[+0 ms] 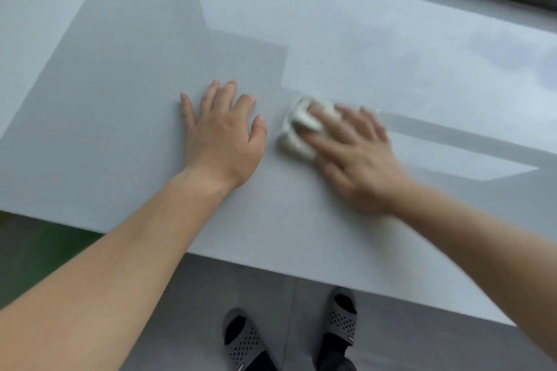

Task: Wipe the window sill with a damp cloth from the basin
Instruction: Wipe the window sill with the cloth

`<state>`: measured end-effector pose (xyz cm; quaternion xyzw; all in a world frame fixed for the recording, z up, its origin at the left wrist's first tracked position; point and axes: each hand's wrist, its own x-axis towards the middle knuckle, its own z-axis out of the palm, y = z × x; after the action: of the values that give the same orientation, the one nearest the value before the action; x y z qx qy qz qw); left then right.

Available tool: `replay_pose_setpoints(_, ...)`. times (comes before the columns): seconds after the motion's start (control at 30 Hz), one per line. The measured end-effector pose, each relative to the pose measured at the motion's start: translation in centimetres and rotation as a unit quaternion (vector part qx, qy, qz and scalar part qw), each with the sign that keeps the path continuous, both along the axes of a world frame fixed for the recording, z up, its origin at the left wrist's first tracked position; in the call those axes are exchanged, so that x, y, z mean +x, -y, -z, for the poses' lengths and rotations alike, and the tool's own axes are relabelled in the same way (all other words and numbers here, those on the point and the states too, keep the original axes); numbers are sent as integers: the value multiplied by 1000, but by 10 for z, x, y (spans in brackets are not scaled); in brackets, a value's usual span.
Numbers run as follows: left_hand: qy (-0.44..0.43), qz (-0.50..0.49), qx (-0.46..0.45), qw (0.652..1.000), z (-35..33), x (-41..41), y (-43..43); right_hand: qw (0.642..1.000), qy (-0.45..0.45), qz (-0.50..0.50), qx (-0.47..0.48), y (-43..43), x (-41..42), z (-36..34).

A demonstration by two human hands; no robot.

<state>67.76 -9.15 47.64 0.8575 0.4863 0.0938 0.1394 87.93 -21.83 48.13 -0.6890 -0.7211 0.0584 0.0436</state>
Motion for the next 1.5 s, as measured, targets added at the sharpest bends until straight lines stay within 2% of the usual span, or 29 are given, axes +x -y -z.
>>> replay_pose_setpoints(0.1,-1,36,17,999,2,8,4,979,-33,199,11,-81,50,-1)
replay_pose_setpoints(0.17,-15,40,7,999,4,16,3,960,-60,272,8,-113,51,-2)
replay_pose_setpoints(0.23,-26,25,1,999,2,25,-1,973,-48,225,11,-106,34,1)
replay_pose_setpoints(0.3,-28,4,0,1000,0,32,-4,993,-36,105,30,-77,27,6)
replay_pose_setpoints(0.37,-32,-14,9,999,-2,39,-4,999,-32,34,13,-73,50,6)
replay_pose_setpoints(0.4,-33,-19,14,999,-2,44,-3,998,-30,48,10,-89,69,4)
replay_pose_setpoints(0.5,-43,-9,8,999,0,60,-1,978,-66,198,0,-152,100,-5)
replay_pose_setpoints(0.53,-48,-6,4,999,1,66,-2,973,-75,220,-3,-166,95,-5)
replay_pose_setpoints(0.57,-55,-5,1,998,1,72,-3,975,-73,209,-6,-172,87,-2)
replay_pose_setpoints(0.67,-69,-25,-9,997,2,91,-4,995,-56,88,-1,-157,69,4)
replay_pose_setpoints(0.73,-79,-38,-12,996,3,101,2,997,-48,60,4,-161,86,3)
replay_pose_setpoints(0.93,-126,-35,14,991,7,105,10,988,-24,155,-2,-216,173,-4)
replay_pose_setpoints(1.1,-71,-16,-20,997,-3,120,18,964,-7,266,20,-192,204,4)
replay_pose_setpoints(1.17,-66,-12,-26,997,-2,129,24,970,-30,240,16,-202,184,1)
replay_pose_setpoints(1.27,-73,-21,-8,997,3,133,28,994,-28,106,-1,-201,187,0)
replay_pose_setpoints(1.3,-74,-23,-7,997,3,132,29,996,-29,88,-4,-194,202,-1)
replay_pose_setpoints(1.4,-86,-21,-5,996,3,132,29,988,-34,149,11,-177,243,-6)
replay_pose_setpoints(1.5,-92,-23,-1,995,4,134,29,978,-57,202,3,-154,220,-7)
